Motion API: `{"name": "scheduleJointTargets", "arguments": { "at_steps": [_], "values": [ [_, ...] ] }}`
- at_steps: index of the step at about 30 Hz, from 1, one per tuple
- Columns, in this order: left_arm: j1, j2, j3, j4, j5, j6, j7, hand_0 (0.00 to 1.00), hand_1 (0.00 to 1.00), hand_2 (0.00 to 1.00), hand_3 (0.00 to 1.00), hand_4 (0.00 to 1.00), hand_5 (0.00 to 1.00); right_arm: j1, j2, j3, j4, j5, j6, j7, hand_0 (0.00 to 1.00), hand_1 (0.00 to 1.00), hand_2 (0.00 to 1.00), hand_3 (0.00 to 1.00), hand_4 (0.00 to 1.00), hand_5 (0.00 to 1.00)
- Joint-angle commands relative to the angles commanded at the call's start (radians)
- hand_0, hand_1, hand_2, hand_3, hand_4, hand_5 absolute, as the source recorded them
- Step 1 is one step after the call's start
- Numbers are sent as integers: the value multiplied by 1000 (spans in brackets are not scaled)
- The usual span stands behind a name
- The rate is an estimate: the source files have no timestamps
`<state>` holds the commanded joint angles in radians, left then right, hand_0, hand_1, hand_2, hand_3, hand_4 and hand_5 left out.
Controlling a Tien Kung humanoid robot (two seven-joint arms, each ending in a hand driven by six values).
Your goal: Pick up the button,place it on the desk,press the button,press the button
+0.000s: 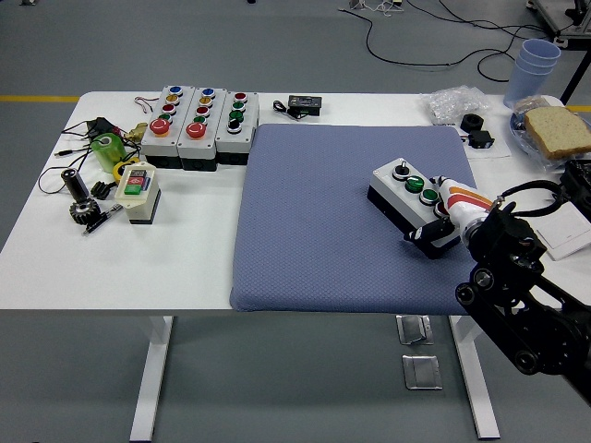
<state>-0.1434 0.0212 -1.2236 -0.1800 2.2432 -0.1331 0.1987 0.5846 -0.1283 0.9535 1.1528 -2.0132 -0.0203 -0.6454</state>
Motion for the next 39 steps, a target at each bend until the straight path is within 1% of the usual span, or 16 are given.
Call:
{"name": "scheduleJointTargets", "arguments": {
  "at_steps": [2, 3, 8, 9, 11, 14, 15, 17, 19, 20, 21, 26, 27, 28, 36, 39],
  "values": [
    [1, 0, -1, 0, -1, -1, 1, 652, 644, 638, 547, 301, 845, -1, 0, -3, 1, -1, 8, 0, 502, 537, 740, 883, 983, 214],
    [1, -1, -1, 0, -1, -1, 1, 652, 644, 638, 547, 301, 845, -2, 0, -4, 1, -4, 13, 0, 313, 399, 655, 879, 970, 210],
    [1, 0, -3, 0, 2, -2, 1, 652, 644, 638, 547, 301, 845, -4, -3, -10, 4, -27, 25, 0, 313, 399, 655, 879, 970, 210],
    [1, 0, -4, 0, 3, -3, 1, 652, 644, 638, 546, 301, 845, -5, -7, -13, 6, -13, 13, 0, 215, 291, 547, 740, 830, 114],
    [1, 0, -5, 0, 4, -3, 1, 652, 644, 638, 546, 301, 845, -6, -9, -15, 8, 2, 4, 0, 215, 291, 547, 740, 830, 114],
    [1, 0, -5, 0, 1, -4, 0, 652, 644, 638, 546, 301, 845, -17, -25, -20, 19, 48, -104, 0, 215, 291, 547, 740, 830, 114],
    [1, 0, -5, 0, 0, -4, 1, 652, 644, 638, 545, 300, 845, -18, -26, -20, 20, 54, -116, 0, 161, 221, 472, 555, 650, 28],
    [1, 0, -7, 0, 1, -4, 0, 652, 644, 638, 545, 300, 845, -23, -45, -26, 29, 72, -123, 6, 161, 221, 472, 555, 650, 28],
    [0, 0, -7, 0, 0, -4, 0, 652, 644, 638, 545, 300, 845, -27, -69, -42, 44, 77, -116, 44, 161, 221, 472, 555, 650, 28],
    [0, 1, -8, 0, 1, -3, 0, 652, 644, 638, 545, 300, 845, -28, -83, -55, 54, 63, -130, 64, 161, 221, 472, 555, 650, 28],
    [-1, 1, -10, 0, 2, -3, 0, 652, 644, 638, 546, 300, 845, -29, -96, -65, 63, 50, -143, 88, 90, 129, 414, 523, 571, 33],
    [-1, 1, -12, 0, 2, 0, 2, 652, 644, 638, 546, 300, 845, -26, -136, -93, 90, 7, -213, 210, 90, 129, 414, 523, 571, 33],
    [-1, 1, -11, 0, 2, 0, 2, 652, 643, 638, 546, 300, 845, -25, -140, -96, 93, 4, -224, 232, 71, 89, 362, 515, 548, 47],
    [-2, 1, -12, 0, 2, 0, 2, 652, 643, 638, 546, 300, 845, -23, -144, -100, 96, 5, -230, 252, 71, 89, 362, 515, 548, 47],
    [-4, 2, -11, 0, 1, 0, 1, 652, 643, 638, 546, 300, 846, 26, -193, -183, 96, 53, -195, 532, 77, 69, 347, 518, 556, 50],
    [-4, 2, -11, 0, 1, 1, 1, 651, 642, 638, 546, 300, 846, 48, -203, -222, 87, 48, -177, 602, 101, 63, 348, 521, 577, 64]
  ]
}}
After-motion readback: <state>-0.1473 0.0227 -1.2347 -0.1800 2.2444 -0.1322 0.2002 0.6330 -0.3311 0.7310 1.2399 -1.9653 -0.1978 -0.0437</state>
